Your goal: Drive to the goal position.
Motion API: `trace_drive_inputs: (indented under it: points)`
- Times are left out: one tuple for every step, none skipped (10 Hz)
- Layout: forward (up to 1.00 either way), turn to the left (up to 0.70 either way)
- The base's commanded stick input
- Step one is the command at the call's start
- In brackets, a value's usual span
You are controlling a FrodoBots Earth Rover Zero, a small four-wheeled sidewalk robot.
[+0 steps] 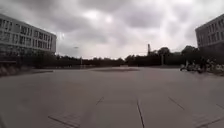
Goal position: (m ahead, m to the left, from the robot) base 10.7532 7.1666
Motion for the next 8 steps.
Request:
trace_drive_inputs:
  points:
    - [0.7, 0.0]
    - [0.7, 0.0]
    - [0.7, 0.0]
    - [0.7, 0.0]
    - [0.7, 0.0]
    - [0.7, 0.0]
    - [0.7, 0.0]
    - [0.7, 0.0]
